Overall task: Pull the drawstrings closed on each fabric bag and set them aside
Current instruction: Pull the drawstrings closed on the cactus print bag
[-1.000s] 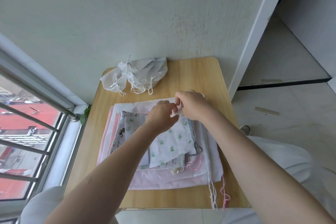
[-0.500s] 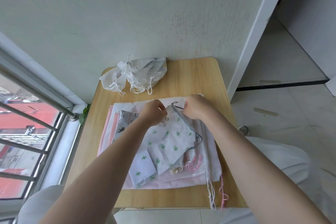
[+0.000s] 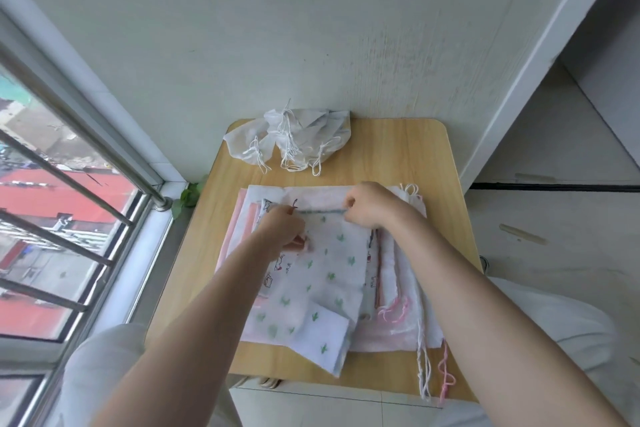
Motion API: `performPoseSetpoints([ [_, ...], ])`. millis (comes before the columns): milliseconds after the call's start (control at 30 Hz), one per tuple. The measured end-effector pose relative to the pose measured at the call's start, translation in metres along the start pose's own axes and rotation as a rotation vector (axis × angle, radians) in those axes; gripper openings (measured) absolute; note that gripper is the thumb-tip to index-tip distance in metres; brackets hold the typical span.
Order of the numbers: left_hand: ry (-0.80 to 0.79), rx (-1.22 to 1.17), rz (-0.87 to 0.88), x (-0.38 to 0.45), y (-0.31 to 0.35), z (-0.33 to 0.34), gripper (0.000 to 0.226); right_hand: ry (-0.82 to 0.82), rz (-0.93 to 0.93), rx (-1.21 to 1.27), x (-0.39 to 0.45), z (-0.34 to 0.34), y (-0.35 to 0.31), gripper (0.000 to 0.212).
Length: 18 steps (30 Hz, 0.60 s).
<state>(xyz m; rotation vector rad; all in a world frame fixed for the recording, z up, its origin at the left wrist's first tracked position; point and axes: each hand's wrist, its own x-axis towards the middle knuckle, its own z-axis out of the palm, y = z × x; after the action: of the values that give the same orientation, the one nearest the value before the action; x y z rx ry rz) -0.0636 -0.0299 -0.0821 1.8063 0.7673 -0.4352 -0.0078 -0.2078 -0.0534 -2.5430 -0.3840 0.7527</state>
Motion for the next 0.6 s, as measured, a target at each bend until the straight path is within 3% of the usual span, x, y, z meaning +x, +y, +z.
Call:
performPoseSetpoints([
  [67,-0.132,-0.146,-0.034,-0.008,-0.004,-0.008,0.041,0.122,-0.06,0.085,0.002,0.004,-0.004,0.014],
  [167,-0.235,-0.202,-0.056,-0.015,-0.011,-0.021,0.024,0.121,-0.151,0.108,0.007,0.013,-0.009,0.014],
  [267,-0.149,-0.341,-0.093,-0.009,-0.024,-0.028,0.004,0.057,-0.172,0.133,0.009,0.023,-0.012,0.014],
  [467,-0.014,-0.848,-0.001,0.001,-0.035,-0.033,0.022,0.095,-0.125,0.156,0.005,0.031,-0.004,0.013],
  [600,-0.032,-1.137,0.033,-0.001,-0.038,-0.036,0.02,0.083,-0.006,0.293,-0.003,0.026,0.008,0.052],
])
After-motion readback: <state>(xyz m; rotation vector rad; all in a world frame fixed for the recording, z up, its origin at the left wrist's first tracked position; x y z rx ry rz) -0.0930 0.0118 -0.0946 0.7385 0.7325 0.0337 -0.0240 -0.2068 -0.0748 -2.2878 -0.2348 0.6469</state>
